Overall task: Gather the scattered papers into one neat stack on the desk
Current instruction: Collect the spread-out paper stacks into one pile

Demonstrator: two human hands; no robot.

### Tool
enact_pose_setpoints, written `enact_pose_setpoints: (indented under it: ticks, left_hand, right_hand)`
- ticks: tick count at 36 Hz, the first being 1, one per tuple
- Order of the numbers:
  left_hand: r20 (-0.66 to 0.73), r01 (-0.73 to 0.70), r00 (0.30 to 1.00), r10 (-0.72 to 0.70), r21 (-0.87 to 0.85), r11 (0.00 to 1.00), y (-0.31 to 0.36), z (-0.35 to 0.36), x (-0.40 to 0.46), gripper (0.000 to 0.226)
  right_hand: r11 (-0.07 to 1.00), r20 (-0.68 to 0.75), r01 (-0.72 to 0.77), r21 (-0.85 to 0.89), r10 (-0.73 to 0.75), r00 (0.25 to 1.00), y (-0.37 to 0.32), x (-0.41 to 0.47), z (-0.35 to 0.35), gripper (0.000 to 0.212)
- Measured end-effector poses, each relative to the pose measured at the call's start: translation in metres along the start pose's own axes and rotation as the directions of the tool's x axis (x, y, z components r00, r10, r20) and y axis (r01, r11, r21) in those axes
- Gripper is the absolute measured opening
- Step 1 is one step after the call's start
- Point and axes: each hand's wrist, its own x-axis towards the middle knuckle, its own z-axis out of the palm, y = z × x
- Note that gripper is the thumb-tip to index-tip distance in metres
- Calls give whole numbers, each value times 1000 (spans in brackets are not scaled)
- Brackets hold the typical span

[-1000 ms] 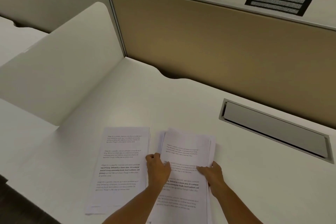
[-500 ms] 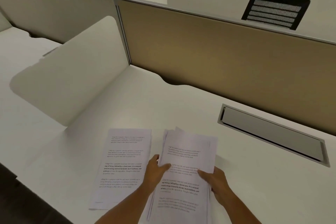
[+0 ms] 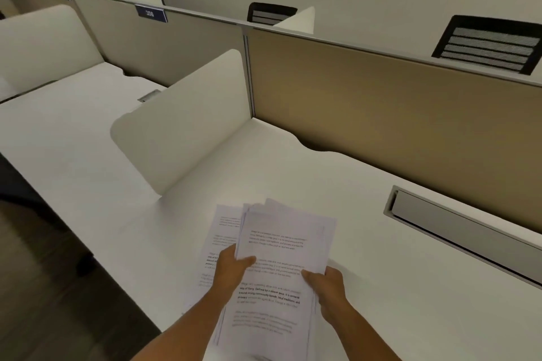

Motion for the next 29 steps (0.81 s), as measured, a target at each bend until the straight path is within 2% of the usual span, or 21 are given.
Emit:
enact_pose_setpoints:
  ticks: [8, 16, 18, 21, 23, 27, 29]
  left_hand:
    - [-61, 24, 998, -21, 52, 998, 7, -55, 25, 26]
    - [-120, 65, 992, -46, 164, 984, 1, -75, 68, 21]
    - [-133, 87, 989, -63, 179, 980, -3, -76, 77, 22]
    - [-156, 131, 983, -101, 198, 971, -12, -76, 87, 26]
    - [-188, 154, 976, -113, 218, 964, -19, -75, 92, 27]
    - [-234, 211, 963, -137, 329, 920, -28, -73, 103, 24]
    - [-254, 262, 955, -153, 482, 836, -32, -71, 110, 30]
  right_hand:
    - [997, 19, -26, -68, 27, 999, -4, 19, 64, 26]
    - [973, -109, -40, -228, 16, 994, -3, 48, 119, 26]
    - [944, -148, -61, -324, 13, 989, -4, 57, 129, 26]
    - [824, -235, -161, -543, 35, 971, -6, 69, 139, 35]
    - [766, -261, -206, -609, 52, 964, -7, 74, 144, 36]
    - [764, -262, -228, -604, 79, 962, -9, 78, 153, 37]
    - [778, -260, -238, -581, 99, 961, -11, 77, 157, 40]
